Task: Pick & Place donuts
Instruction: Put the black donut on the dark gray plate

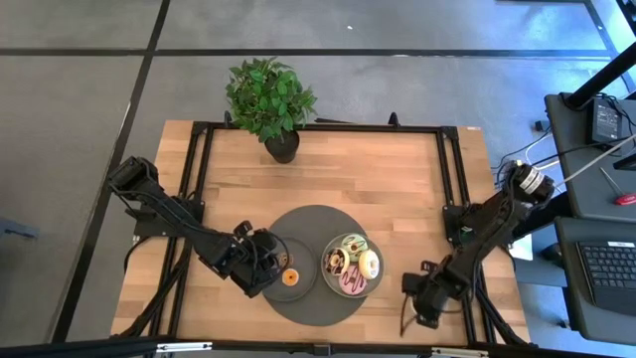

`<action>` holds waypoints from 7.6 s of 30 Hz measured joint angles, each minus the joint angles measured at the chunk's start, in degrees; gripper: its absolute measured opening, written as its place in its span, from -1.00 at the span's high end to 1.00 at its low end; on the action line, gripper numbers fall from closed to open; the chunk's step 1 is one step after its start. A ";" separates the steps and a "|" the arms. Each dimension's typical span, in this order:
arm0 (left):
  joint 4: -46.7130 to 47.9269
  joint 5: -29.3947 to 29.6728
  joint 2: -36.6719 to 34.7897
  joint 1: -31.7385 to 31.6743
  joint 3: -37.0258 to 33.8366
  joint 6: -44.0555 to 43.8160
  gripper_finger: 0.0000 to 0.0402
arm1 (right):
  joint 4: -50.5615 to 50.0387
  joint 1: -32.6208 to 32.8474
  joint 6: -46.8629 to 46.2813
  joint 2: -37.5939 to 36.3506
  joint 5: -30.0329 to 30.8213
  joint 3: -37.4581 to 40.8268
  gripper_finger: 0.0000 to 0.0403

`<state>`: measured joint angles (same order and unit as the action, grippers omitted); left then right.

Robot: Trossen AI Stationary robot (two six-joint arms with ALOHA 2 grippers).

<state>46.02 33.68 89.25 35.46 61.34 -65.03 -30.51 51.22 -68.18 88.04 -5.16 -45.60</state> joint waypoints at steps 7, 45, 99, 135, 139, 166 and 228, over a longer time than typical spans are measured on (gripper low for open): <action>0.02 -0.08 -0.01 0.00 0.00 5.60 0.26 | -7.82 -10.47 10.77 -5.71 3.97 -5.81 0.90; 0.44 10.37 -0.06 0.00 0.02 26.37 0.24 | -1.33 -52.26 67.10 29.44 -1.58 -40.72 0.90; -18.08 4.76 -0.01 -5.44 -4.60 30.41 0.26 | 2.96 -52.19 66.71 29.52 0.06 -36.59 0.32; -37.34 -10.85 0.40 -24.66 -9.44 37.22 0.29 | 11.98 -38.12 41.39 -21.21 27.61 3.33 0.31; -39.86 -16.94 2.59 -27.25 -9.44 38.65 0.30 | 15.35 -37.26 41.49 -24.59 32.27 7.45 0.31; -44.63 -21.26 14.00 -32.27 -9.42 42.88 0.52 | 16.29 -37.33 43.23 -26.10 32.56 8.26 0.31; -26.03 -15.60 4.36 -4.66 -9.42 26.77 0.88 | 14.81 -37.33 41.42 -25.08 32.60 8.48 0.31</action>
<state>19.99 18.09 93.60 30.81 51.92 -38.26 -15.70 13.89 -26.76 62.96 27.44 -37.12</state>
